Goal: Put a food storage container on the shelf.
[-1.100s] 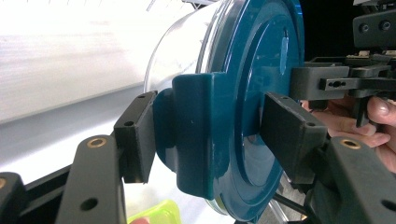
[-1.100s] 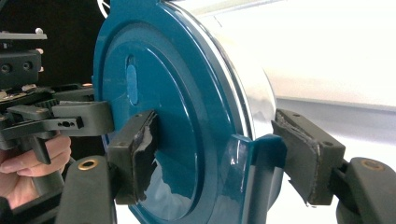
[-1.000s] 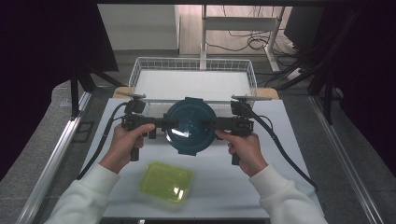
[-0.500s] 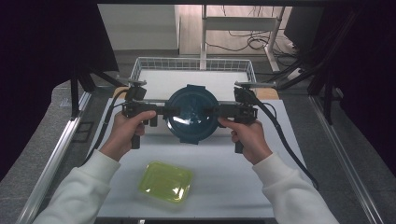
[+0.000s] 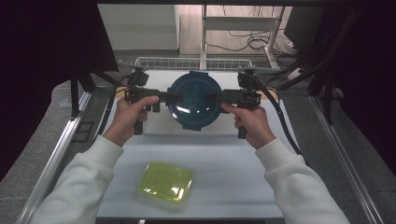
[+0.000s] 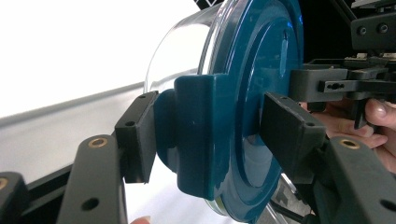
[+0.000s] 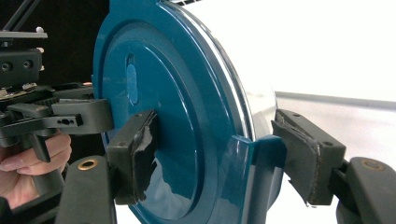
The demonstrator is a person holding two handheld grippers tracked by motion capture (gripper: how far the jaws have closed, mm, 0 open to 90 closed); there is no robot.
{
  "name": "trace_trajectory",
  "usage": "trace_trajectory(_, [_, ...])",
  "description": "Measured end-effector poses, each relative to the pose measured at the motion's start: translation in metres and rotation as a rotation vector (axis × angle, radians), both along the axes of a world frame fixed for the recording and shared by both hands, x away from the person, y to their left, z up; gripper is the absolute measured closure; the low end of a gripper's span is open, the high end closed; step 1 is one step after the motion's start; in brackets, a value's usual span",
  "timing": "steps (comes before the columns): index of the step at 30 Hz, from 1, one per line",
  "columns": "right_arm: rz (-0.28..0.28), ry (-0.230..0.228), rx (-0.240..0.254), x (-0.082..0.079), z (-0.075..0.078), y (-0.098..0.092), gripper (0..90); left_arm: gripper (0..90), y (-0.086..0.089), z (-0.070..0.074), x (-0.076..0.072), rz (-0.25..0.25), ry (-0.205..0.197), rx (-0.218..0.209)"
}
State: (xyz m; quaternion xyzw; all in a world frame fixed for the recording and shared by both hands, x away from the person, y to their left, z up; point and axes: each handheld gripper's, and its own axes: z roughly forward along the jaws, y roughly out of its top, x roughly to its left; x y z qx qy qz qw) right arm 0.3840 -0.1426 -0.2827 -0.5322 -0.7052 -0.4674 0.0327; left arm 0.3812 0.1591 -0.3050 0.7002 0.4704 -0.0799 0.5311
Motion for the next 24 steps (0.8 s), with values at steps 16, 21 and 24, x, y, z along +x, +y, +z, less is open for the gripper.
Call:
trace_trajectory(16, [0.02, -0.02, -0.003, 0.041, 0.031, 0.001, 31.5, 39.4, 0.001, 0.029, 0.037, 0.021, -0.015, -0.002])
trace_trajectory(21, [0.026, -0.02, -0.011, 0.058, 0.036, 0.003, 31.4, 39.3, 0.003, 0.03, 0.052, 0.035, 0.001, -0.014])
trace_trajectory(24, [0.028, -0.012, -0.013, 0.066, 0.037, 0.004, 31.4, 39.4, 0.004, 0.031, 0.058, 0.04, 0.008, -0.014])
